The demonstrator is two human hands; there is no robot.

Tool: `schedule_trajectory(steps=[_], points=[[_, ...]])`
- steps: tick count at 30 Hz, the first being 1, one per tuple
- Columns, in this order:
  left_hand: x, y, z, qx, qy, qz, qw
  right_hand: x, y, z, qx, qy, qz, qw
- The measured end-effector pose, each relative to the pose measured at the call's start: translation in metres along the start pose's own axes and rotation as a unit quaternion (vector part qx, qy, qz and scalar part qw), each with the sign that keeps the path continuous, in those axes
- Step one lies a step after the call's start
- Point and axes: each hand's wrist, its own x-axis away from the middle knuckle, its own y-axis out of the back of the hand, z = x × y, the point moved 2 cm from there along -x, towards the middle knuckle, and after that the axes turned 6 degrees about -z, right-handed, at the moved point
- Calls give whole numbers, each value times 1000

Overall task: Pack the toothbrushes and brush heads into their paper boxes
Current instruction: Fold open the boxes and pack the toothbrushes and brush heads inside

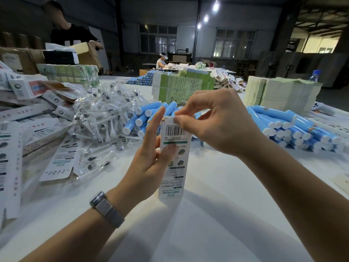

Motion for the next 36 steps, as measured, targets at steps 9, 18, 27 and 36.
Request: schedule_trajectory(steps=[9,18,27,36], points=[[-4,2,5,45,-3,-39,998,1,-8,-13,-73,-54,46,995],[-5,3,6,78,-1,-74,994,8,-18,-3,19,-3,28,999],[-5,6,7,79,-15,-73,994,4,-10,-2,57,-29,100,993],[-3,-1,0,-47,-36,-80,995,8,-8,-29,-271,-164,171,933]])
